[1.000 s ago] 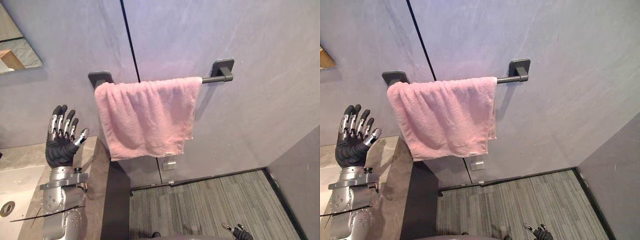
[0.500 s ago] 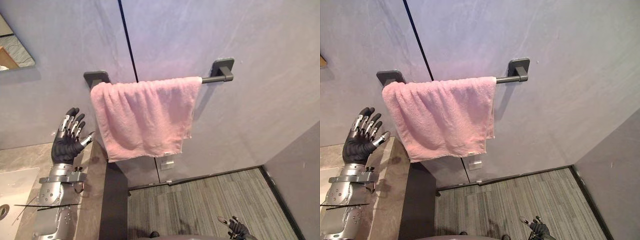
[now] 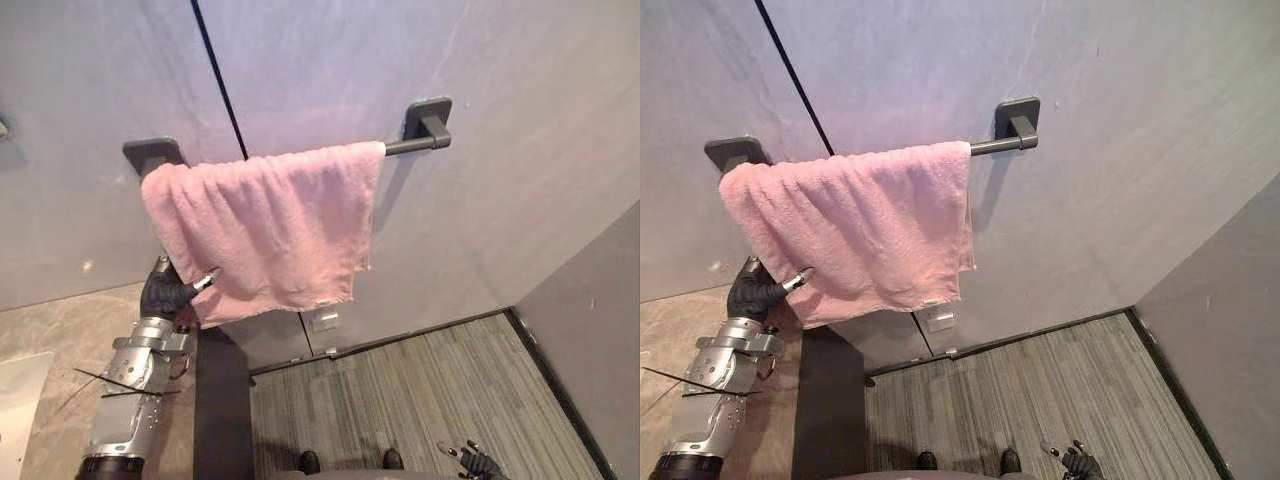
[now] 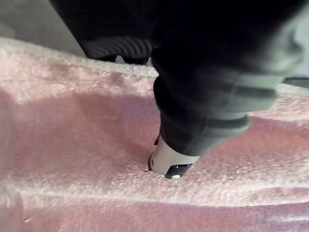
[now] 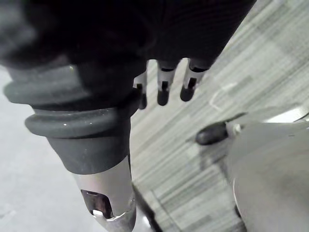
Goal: Organize washtable
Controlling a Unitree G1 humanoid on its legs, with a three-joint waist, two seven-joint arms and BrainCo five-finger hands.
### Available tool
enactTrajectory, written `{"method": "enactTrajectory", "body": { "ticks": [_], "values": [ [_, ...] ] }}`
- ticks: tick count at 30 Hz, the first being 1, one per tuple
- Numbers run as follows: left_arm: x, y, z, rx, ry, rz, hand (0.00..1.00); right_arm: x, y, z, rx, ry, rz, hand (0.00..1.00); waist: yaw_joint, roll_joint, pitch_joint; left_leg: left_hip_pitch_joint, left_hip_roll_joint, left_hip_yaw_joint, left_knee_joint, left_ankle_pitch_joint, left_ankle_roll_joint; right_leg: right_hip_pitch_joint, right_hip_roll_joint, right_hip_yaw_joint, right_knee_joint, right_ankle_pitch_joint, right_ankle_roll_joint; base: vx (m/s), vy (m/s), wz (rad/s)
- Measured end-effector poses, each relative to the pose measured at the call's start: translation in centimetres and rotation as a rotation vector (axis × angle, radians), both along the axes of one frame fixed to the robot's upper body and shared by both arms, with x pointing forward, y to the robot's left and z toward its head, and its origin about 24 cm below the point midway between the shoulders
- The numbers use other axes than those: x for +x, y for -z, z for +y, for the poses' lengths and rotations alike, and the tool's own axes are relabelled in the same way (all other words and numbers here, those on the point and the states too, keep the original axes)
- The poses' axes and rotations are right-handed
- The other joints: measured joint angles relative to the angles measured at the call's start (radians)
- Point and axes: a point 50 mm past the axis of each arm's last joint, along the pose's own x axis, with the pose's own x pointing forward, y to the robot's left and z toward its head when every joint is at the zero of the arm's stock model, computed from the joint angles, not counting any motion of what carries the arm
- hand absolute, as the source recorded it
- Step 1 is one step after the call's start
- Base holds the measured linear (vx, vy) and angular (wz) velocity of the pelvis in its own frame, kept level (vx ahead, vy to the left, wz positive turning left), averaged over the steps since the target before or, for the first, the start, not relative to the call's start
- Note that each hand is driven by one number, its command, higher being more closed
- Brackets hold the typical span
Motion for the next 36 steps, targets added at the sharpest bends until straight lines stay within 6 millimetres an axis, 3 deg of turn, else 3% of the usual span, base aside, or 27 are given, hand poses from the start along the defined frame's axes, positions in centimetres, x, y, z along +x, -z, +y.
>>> {"method": "enactTrajectory", "body": {
  "ticks": [11,12,18,20,23,25,26,29,33,36],
  "values": [
    [0.6,1.6,0.0,0.055,-0.039,0.070,0.00,1.0,-0.3,0.3,-0.005,-0.036,-0.034,0.00,-0.014,-0.005,0.003,-0.005,0.008,0.033,0.000,-0.002,-0.003,-0.017,0.009,0.037,-0.014,0.023,-0.004,-0.03,-0.027,-0.10],
    [0.6,1.7,-0.1,0.049,-0.044,0.072,1.00,1.0,-0.3,0.3,-0.006,-0.040,-0.032,0.00,-0.016,-0.005,0.004,-0.005,0.008,0.037,0.000,-0.002,-0.003,-0.018,0.009,0.040,-0.017,0.027,-0.004,-0.04,-0.014,-0.12],
    [0.6,2.3,-0.5,0.076,-0.063,0.102,1.00,0.9,-0.2,0.8,0.003,-0.042,-0.037,0.00,-0.023,-0.006,0.004,-0.003,0.009,0.051,0.000,-0.002,-0.003,-0.016,0.010,0.052,-0.029,0.036,-0.003,-0.03,-0.022,-0.07],
    [0.6,2.4,-0.5,0.071,-0.080,0.102,1.00,2.0,-0.9,0.8,-0.012,-0.073,-0.095,0.00,-0.024,-0.006,0.004,-0.003,0.010,0.053,-0.001,-0.002,-0.003,-0.016,0.011,0.054,-0.030,0.038,-0.002,-0.01,-0.030,-0.05],
    [0.5,2.2,0.1,0.079,-0.119,0.098,1.00,5.4,-2.9,1.3,-0.041,-0.158,-0.257,0.00,-0.024,-0.006,0.004,-0.002,0.013,0.060,0.000,-0.002,-0.003,-0.019,0.014,0.063,-0.031,0.042,-0.002,-0.02,-0.023,-0.08],
    [0.5,1.9,0.6,0.084,-0.148,0.085,1.00,9.2,-6.3,2.0,-0.073,-0.230,-0.468,0.00,-0.021,-0.008,0.004,0.005,0.018,0.079,0.000,-0.003,-0.005,-0.020,0.017,0.087,-0.031,0.047,-0.001,-0.04,-0.026,-0.21],
    [0.5,1.8,0.7,0.087,-0.153,0.082,1.00,10.2,-7.3,2.2,-0.079,-0.239,-0.526,0.00,-0.019,-0.008,0.004,0.006,0.019,0.082,0.000,-0.004,-0.006,-0.020,0.018,0.095,-0.032,0.048,-0.001,-0.04,-0.023,-0.21],
    [0.9,1.3,0.9,0.087,-0.178,0.059,1.00,13.7,-13.2,3.1,-0.097,-0.303,-0.827,0.00,-0.017,-0.012,0.006,0.003,0.022,0.097,0.000,-0.004,-0.006,-0.027,0.019,0.107,-0.038,0.060,-0.001,-0.03,-0.018,-0.15],
    [1.4,0.0,1.3,0.085,-0.198,0.008,1.00,16.3,-21.4,4.3,-0.133,-0.431,-1.194,0.00,-0.022,-0.024,0.011,0.009,0.023,0.111,0.000,-0.004,-0.006,-0.027,0.022,0.118,-0.041,0.066,0.001,-0.03,-0.020,-0.12],
    [1.6,-0.4,1.2,0.084,-0.189,-0.009,1.00,17.5,-24.8,4.5,-0.157,-0.471,-1.337,0.00,-0.019,-0.024,0.011,0.012,0.019,0.112,0.000,-0.004,-0.006,-0.025,0.022,0.118,-0.039,0.067,0.001,0.00,0.000,0.00]
  ]
}}
